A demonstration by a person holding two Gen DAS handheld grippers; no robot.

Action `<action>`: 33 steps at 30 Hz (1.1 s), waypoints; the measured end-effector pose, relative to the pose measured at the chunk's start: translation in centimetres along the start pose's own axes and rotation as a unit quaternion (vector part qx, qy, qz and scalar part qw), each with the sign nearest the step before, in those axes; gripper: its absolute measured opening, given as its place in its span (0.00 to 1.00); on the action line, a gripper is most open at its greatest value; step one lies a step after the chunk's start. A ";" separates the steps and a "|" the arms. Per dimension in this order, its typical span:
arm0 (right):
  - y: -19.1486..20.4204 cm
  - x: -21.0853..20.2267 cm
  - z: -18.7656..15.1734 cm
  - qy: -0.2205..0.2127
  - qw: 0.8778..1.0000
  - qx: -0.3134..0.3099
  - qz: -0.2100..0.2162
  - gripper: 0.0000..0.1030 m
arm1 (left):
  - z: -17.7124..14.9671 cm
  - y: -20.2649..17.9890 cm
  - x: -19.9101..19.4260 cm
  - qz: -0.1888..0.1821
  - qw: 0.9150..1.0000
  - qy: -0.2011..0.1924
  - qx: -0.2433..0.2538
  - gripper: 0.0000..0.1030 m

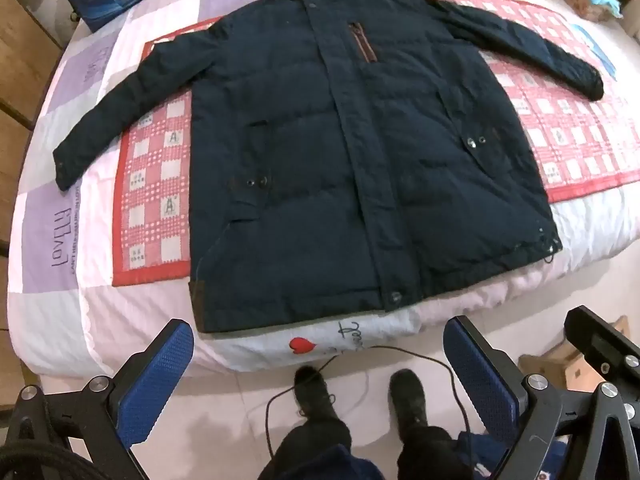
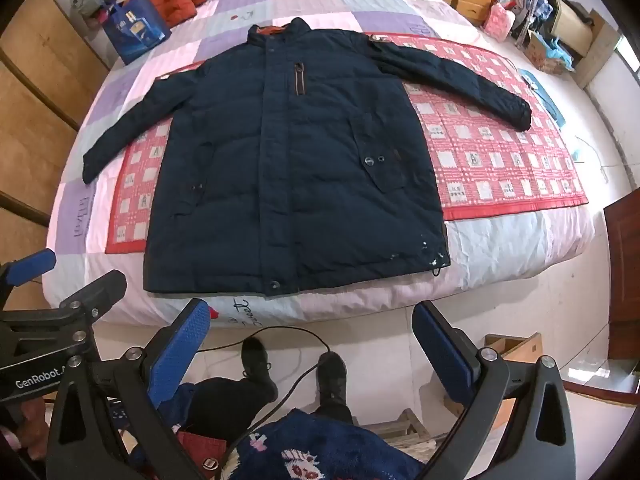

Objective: Fold large clothes

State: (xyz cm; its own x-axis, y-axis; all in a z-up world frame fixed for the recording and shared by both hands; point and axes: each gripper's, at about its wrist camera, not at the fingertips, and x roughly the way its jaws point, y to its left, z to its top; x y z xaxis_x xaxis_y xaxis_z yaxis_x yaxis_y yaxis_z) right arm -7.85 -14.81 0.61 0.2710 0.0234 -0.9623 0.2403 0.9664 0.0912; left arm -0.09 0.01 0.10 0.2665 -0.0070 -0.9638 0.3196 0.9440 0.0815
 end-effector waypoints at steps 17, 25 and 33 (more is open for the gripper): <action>-0.7 -0.1 -0.6 -0.001 1.000 -0.002 0.003 1.00 | -0.3 -0.9 -0.4 -0.005 1.000 -0.001 -0.005 1.00; -1.3 -0.1 -0.8 -0.003 1.000 -0.005 0.004 1.00 | -0.9 -1.4 -0.8 -0.004 1.000 -0.004 -0.017 1.00; -1.3 -0.7 -0.3 -0.004 1.000 -0.005 0.004 1.00 | -0.5 -1.7 -1.2 -0.005 1.000 -0.007 -0.025 1.00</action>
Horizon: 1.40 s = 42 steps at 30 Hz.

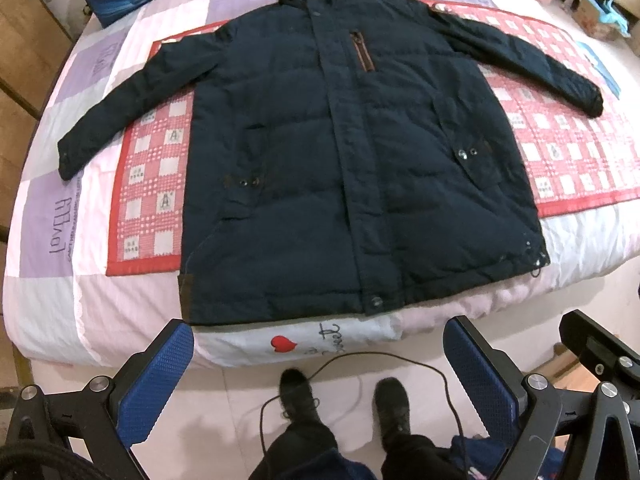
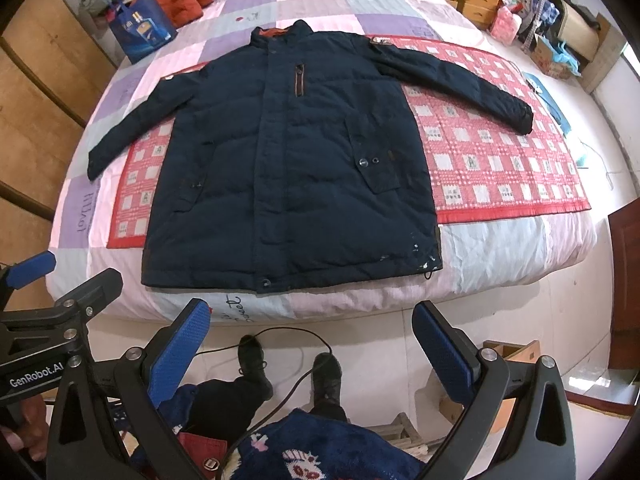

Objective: Fold large clothes

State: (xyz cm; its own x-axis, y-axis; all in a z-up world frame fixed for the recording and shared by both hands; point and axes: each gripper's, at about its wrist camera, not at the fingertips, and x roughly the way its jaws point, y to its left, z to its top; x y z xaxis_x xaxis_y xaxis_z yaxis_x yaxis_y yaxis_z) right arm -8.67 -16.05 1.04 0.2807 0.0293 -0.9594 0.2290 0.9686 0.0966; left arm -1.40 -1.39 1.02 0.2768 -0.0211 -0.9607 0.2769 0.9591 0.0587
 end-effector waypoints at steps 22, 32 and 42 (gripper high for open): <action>-2.4 -1.0 0.7 -0.002 1.000 -0.003 0.010 1.00 | 0.2 -1.7 -0.7 0.003 1.000 -0.009 -0.008 1.00; -2.7 -1.3 1.0 -0.008 1.000 -0.009 0.013 1.00 | 0.3 -2.4 -1.2 0.009 1.000 -0.016 -0.014 1.00; -3.5 -1.6 0.7 -0.015 1.000 -0.016 0.020 1.00 | -0.2 -3.3 -1.7 0.015 0.999 -0.020 -0.020 1.00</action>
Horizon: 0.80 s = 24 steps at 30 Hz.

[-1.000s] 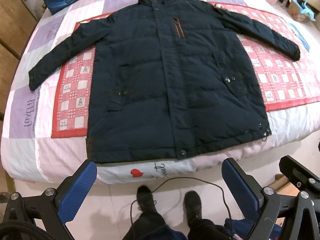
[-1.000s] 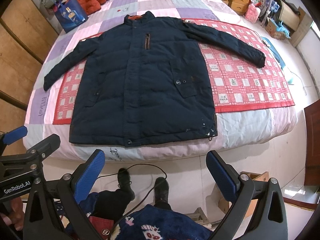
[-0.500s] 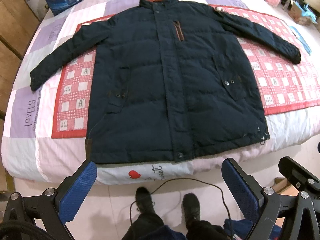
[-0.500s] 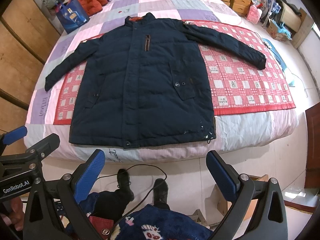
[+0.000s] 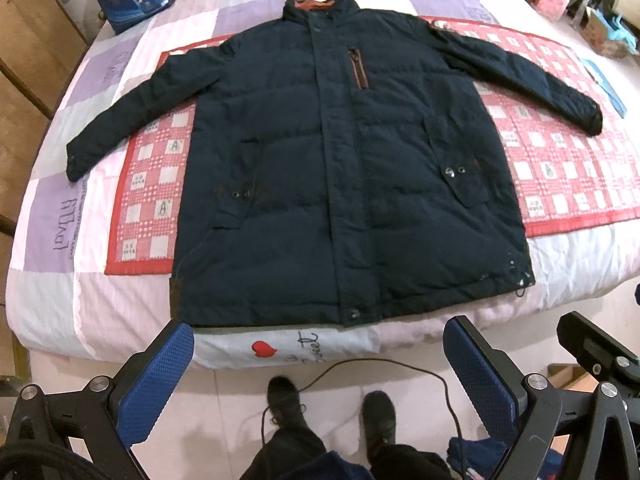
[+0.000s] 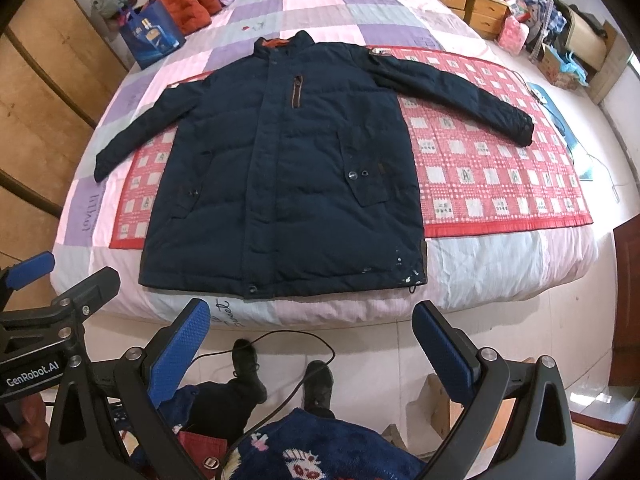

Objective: Fold large clothes

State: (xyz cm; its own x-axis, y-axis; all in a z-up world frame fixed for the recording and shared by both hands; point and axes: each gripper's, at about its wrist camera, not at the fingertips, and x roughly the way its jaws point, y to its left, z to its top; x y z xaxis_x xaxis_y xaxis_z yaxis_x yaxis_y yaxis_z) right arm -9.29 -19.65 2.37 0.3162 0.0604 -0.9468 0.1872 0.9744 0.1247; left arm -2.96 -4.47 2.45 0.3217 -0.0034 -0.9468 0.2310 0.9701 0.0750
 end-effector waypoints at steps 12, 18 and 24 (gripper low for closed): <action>-0.5 -0.1 -0.1 0.001 1.000 0.002 0.002 1.00 | -0.4 -0.6 -0.1 0.001 1.000 0.001 -0.003 1.00; -1.0 -0.1 -0.1 0.001 1.000 -0.001 0.004 1.00 | -0.4 -1.6 -0.1 0.003 1.000 0.000 -0.006 1.00; -1.1 -0.3 0.0 0.001 1.000 0.004 0.005 1.00 | -0.5 -1.7 -0.1 0.003 1.000 -0.001 -0.005 1.00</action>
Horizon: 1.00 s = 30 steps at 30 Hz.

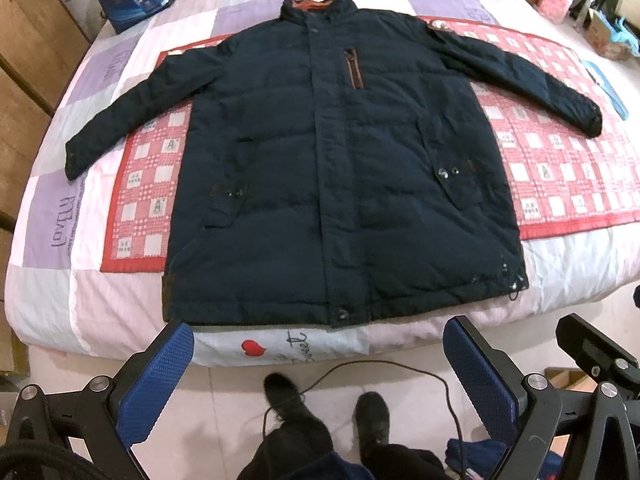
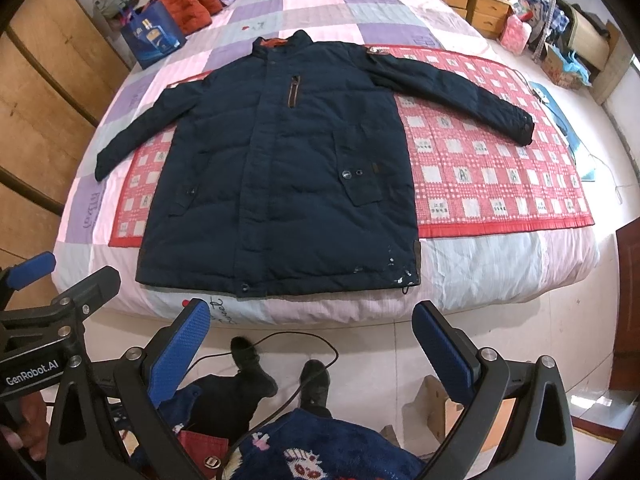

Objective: Fold large clothes

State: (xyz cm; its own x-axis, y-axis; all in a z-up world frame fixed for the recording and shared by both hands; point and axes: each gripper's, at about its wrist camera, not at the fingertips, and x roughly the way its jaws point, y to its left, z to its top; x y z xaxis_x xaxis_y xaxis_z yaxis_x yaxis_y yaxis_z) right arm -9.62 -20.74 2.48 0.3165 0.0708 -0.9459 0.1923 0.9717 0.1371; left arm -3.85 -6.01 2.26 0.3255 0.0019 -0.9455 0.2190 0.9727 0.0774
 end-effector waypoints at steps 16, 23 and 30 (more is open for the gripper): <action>0.2 1.0 1.1 0.003 1.000 0.000 -0.009 1.00 | 2.1 0.9 1.3 -0.016 1.000 -0.002 0.002 1.00; 1.3 2.3 2.5 0.012 1.000 0.005 -0.017 1.00 | 3.8 2.6 2.9 -0.025 1.000 0.006 0.009 1.00; 4.4 5.1 4.7 0.032 0.999 0.003 -0.025 1.00 | 6.0 5.8 5.9 -0.039 0.999 0.021 0.012 1.00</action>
State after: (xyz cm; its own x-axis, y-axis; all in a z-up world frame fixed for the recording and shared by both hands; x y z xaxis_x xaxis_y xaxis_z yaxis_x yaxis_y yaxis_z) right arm -2.84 -17.18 -0.37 0.2471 0.0373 -0.9683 0.2121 0.9729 0.0916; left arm 4.85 -1.77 -0.92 0.2687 -0.0635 -0.9611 0.2645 0.9643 0.0102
